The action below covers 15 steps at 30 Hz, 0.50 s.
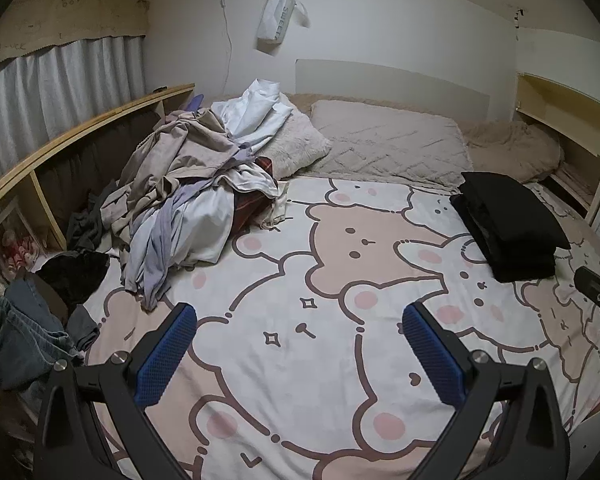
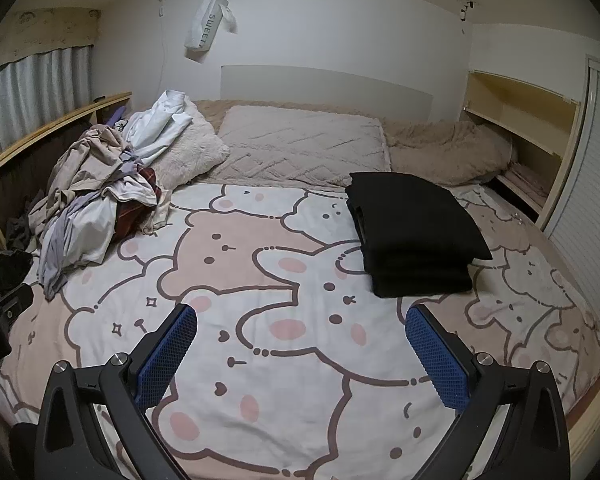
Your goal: Fold clothes
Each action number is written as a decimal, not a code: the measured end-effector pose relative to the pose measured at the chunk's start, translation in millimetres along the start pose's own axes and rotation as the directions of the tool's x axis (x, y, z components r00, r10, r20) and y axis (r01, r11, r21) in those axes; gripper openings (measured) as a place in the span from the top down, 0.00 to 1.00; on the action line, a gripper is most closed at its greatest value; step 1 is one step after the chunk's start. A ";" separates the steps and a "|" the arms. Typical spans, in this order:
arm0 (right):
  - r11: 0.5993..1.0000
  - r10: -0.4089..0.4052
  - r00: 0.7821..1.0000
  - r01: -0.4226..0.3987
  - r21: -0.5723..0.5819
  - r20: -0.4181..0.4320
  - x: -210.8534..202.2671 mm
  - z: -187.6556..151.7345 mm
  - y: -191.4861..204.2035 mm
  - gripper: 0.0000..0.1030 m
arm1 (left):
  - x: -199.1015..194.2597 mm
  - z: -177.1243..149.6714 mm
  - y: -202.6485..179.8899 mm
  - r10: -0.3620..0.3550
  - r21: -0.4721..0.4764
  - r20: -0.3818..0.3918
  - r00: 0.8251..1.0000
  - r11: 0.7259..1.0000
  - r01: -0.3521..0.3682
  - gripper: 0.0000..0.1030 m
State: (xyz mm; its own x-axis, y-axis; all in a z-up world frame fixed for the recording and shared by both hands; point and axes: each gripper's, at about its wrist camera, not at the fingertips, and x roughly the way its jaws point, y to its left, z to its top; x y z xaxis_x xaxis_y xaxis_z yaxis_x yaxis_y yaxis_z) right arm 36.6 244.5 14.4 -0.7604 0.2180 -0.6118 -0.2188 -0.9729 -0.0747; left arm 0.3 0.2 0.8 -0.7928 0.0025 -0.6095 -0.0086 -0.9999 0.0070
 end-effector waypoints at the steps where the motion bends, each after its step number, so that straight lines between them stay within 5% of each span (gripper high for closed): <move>1: 1.000 -0.001 1.000 0.001 -0.002 0.000 0.3 -0.4 0.2 0.00 | -0.6 0.3 0.0 0.003 0.005 0.004 1.000 1.000 -0.003 0.00; 15: 1.000 0.002 1.000 -0.002 -0.019 -0.015 5.6 -0.9 1.7 0.00 | 1.6 3.3 -3.5 -0.001 0.001 -0.018 1.000 1.000 0.001 0.00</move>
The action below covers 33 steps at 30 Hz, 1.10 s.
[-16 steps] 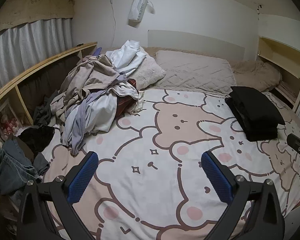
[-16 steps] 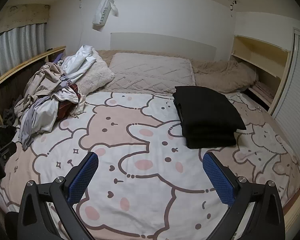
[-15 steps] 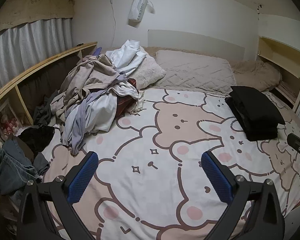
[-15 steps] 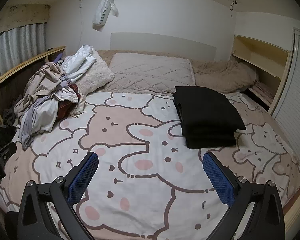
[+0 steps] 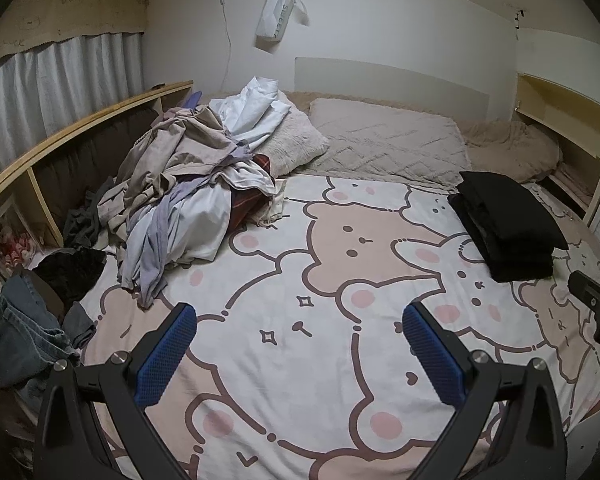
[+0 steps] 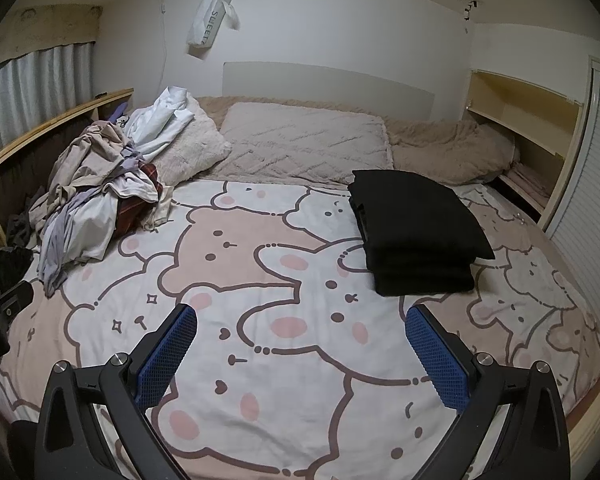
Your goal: Fold clothes
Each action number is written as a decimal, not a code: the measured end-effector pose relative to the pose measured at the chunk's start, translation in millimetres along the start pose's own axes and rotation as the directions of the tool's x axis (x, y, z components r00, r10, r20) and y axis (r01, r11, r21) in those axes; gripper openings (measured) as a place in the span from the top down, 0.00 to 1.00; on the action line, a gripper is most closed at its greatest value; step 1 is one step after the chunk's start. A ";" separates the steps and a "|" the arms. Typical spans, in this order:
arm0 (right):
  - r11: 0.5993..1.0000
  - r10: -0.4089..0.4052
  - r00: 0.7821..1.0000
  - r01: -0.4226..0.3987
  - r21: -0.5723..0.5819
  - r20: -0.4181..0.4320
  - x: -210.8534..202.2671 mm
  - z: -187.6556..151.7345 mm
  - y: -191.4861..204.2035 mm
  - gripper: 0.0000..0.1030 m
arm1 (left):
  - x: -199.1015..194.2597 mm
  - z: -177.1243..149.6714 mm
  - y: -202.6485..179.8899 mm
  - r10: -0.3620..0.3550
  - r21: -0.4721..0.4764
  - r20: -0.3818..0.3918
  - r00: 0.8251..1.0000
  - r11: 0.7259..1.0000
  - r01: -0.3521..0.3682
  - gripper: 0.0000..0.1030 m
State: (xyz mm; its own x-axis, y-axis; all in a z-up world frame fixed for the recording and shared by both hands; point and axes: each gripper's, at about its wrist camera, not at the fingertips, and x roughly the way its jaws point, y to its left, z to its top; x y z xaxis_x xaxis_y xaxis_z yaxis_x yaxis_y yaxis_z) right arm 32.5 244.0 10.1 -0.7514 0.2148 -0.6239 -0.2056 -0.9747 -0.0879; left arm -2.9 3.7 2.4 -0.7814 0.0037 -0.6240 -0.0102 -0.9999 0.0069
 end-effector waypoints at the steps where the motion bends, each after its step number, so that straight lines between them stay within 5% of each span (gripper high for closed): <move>1: 1.000 0.000 1.000 0.000 -0.001 -0.002 0.6 0.1 0.4 0.00 | 0.2 -0.3 -0.3 0.005 0.003 0.001 1.000 1.000 -0.005 0.00; 33: 1.000 0.010 0.999 -0.011 -0.026 -0.047 15.1 -7.8 13.4 0.00 | 15.3 -14.5 8.2 -0.013 -0.015 -0.026 1.000 1.000 0.013 0.00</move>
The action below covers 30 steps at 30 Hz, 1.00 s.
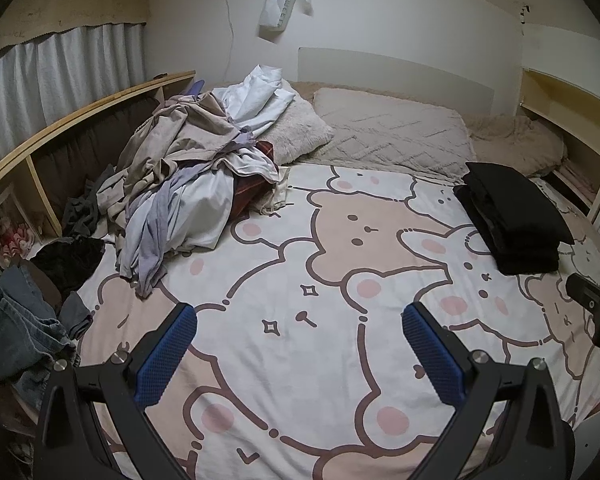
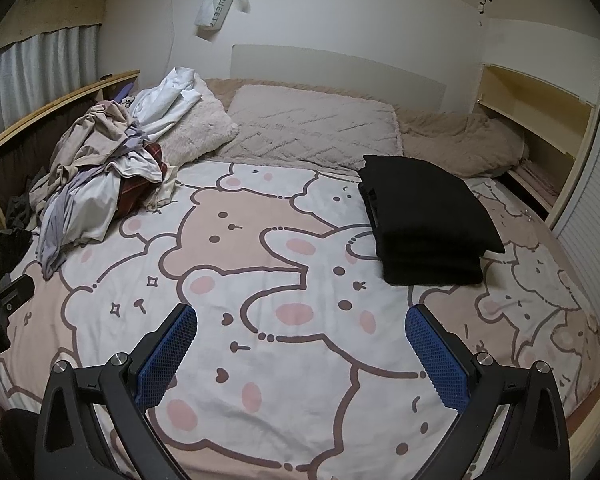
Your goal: Fold clothes
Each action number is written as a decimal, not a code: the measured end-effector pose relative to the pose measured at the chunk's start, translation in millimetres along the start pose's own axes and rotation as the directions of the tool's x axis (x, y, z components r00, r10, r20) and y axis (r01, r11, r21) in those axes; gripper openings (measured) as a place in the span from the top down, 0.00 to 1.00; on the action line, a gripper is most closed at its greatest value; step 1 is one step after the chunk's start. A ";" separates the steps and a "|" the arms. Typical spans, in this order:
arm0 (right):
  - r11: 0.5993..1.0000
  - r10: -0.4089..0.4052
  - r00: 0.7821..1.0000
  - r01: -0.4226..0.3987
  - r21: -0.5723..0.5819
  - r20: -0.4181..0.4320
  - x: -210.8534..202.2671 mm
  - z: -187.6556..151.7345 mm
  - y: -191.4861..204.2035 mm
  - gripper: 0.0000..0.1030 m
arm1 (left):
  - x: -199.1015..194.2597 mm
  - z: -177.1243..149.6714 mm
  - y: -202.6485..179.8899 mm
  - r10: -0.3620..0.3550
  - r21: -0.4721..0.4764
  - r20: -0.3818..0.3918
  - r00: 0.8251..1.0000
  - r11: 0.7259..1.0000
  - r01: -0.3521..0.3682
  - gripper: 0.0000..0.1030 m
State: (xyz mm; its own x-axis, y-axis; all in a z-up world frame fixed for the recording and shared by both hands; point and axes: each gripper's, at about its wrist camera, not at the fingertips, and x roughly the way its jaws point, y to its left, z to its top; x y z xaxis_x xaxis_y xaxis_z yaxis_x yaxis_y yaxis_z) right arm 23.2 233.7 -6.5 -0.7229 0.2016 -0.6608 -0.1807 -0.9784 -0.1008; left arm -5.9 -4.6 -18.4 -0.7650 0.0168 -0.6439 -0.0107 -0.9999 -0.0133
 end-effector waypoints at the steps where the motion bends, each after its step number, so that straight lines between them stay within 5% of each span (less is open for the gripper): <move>1: 1.000 0.001 1.000 -0.001 0.000 -0.001 0.3 -0.2 0.6 0.00 | 0.5 -0.3 0.7 -0.001 -0.003 -0.001 1.000 1.000 0.001 0.00; 19: 0.999 0.051 0.998 -0.051 0.012 -0.023 18.0 -17.8 11.9 0.00 | 20.4 -17.2 60.8 0.045 -0.069 -0.025 0.999 0.997 -0.047 0.00; 27: 0.998 0.047 0.995 -0.043 0.046 -0.087 39.5 -32.9 19.9 0.00 | 30.4 -30.4 144.7 0.007 -0.271 -0.080 0.997 0.962 -0.028 0.00; 30: 0.997 0.051 0.993 -0.045 0.060 -0.110 48.0 -38.5 25.2 0.00 | 38.2 -33.3 180.2 0.054 -0.341 -0.105 0.993 0.936 -0.087 0.00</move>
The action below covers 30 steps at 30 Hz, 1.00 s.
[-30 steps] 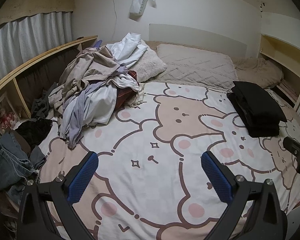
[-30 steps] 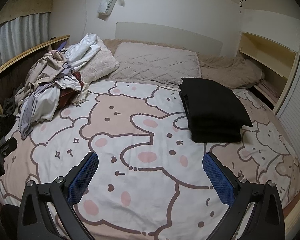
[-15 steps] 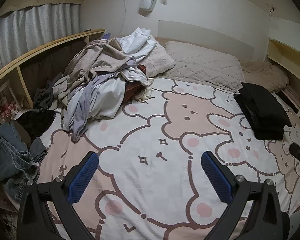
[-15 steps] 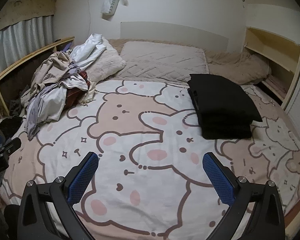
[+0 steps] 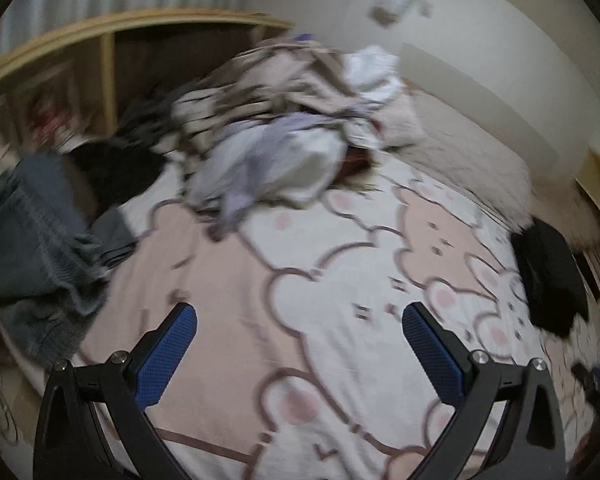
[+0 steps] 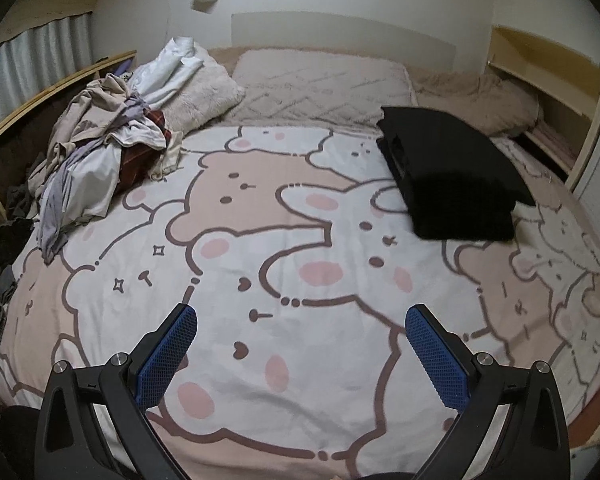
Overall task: Fold clothes
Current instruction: 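Reach the left tool into the clothes pile and grasp the black pants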
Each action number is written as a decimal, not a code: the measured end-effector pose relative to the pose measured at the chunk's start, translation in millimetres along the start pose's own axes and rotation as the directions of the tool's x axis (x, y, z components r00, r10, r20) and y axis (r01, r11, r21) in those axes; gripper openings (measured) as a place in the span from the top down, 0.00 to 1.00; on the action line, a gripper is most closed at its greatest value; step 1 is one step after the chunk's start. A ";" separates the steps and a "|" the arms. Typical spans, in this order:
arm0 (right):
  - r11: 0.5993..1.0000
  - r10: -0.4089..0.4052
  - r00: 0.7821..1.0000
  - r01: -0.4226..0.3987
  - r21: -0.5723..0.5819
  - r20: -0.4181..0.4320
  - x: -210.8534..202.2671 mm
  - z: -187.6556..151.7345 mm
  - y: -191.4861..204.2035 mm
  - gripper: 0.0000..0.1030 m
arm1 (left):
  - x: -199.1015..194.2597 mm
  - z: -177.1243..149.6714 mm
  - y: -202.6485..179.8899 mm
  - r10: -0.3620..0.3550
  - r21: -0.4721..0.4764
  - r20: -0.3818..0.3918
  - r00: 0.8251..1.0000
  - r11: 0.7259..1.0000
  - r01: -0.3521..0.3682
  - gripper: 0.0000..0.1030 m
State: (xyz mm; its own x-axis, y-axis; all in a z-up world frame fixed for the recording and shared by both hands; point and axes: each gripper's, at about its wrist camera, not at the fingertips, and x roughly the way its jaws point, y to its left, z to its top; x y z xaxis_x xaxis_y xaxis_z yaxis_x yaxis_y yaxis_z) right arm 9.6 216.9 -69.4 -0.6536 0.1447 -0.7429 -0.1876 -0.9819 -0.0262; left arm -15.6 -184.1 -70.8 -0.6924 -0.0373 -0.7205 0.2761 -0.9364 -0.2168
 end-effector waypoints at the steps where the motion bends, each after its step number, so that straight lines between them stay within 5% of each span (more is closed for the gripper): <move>1: 1.000 -0.001 1.000 0.001 0.000 -0.004 2.5 -1.2 2.2 0.00 | 2.2 2.6 9.1 0.004 -0.015 -0.003 1.000 1.000 -0.004 0.00; 6: 1.000 -0.018 1.000 0.018 -0.021 -0.005 13.3 -6.1 15.9 0.00 | 13.2 14.9 53.5 0.049 -0.053 -0.019 0.999 0.997 -0.050 0.00; 10: 1.000 0.005 1.000 -0.005 -0.009 -0.026 26.3 -9.8 23.6 0.00 | 34.0 11.2 63.2 0.172 0.053 -0.020 0.985 0.984 -0.170 0.00; 13: 1.000 -0.006 0.999 0.006 -0.015 -0.048 40.5 -12.3 31.5 0.00 | 62.1 1.7 65.3 0.269 0.170 0.018 0.963 0.948 -0.268 0.01; 18: 0.998 -0.019 0.996 0.015 -0.055 -0.082 62.2 -12.0 47.5 0.00 | 112.7 16.4 73.9 0.416 0.265 0.130 0.900 0.860 -0.436 0.02; 21: 0.997 -0.029 0.996 0.023 -0.070 -0.089 70.5 -10.0 53.1 0.00 | 144.3 44.5 85.8 0.476 0.266 0.156 0.866 0.824 -0.500 0.15; 30: 0.997 -0.034 0.989 0.023 -0.079 -0.143 97.4 -9.8 58.4 0.00 | 233.9 128.5 132.0 0.664 0.116 0.120 0.739 0.730 -0.674 0.15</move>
State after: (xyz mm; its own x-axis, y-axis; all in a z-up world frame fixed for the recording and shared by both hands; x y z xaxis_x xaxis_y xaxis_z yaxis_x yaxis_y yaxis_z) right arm -57.8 172.5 -149.9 -0.5355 0.1591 -0.8294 -0.1439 -0.9849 -0.0960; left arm -226.8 -361.2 -183.3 -0.4079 -0.6906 -0.5973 0.5910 -0.6983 0.4038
